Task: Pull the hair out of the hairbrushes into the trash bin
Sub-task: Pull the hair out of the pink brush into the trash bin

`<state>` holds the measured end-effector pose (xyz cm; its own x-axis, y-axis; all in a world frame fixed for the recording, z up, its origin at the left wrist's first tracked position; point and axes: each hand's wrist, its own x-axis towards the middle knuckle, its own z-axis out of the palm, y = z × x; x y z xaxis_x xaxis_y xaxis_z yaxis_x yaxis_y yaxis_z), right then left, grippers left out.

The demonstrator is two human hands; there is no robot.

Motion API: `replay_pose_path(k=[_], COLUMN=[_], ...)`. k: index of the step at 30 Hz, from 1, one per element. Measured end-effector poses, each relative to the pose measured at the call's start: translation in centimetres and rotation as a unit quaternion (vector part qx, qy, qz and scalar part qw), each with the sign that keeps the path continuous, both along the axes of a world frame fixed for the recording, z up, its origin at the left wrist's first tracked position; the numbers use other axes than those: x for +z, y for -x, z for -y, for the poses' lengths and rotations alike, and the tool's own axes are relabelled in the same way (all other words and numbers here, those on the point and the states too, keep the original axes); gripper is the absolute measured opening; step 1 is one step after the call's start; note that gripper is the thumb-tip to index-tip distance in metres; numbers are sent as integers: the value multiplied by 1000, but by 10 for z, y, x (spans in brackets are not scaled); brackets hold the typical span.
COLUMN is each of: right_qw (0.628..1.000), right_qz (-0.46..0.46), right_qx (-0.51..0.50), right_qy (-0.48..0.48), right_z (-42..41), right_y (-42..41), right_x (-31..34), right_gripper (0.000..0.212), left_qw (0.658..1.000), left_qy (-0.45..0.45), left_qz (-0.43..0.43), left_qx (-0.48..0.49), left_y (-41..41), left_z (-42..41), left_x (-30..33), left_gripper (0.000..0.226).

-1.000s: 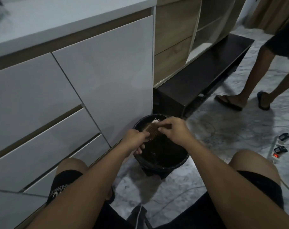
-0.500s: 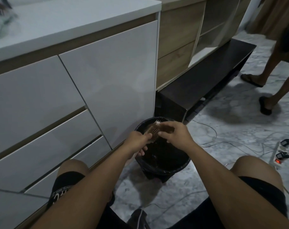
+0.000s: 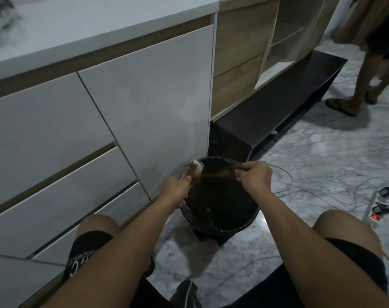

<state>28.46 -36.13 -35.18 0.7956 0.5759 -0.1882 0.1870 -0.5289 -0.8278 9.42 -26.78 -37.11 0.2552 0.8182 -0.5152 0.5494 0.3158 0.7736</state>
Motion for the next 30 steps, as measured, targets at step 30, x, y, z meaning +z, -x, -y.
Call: replay_pose_path(k=[30], right_qw=[977], right_qz=[-156], right_qx=[144], right_qy=[-33], right_z=[-7], right_y=[22], right_x=[-1], right_gripper=[24], left_qw=[995], left_qy=[-68], left_qz=[4], left_qx=[-78], left_y=[-27], left_z=[3], left_x=[31], left_gripper=[26])
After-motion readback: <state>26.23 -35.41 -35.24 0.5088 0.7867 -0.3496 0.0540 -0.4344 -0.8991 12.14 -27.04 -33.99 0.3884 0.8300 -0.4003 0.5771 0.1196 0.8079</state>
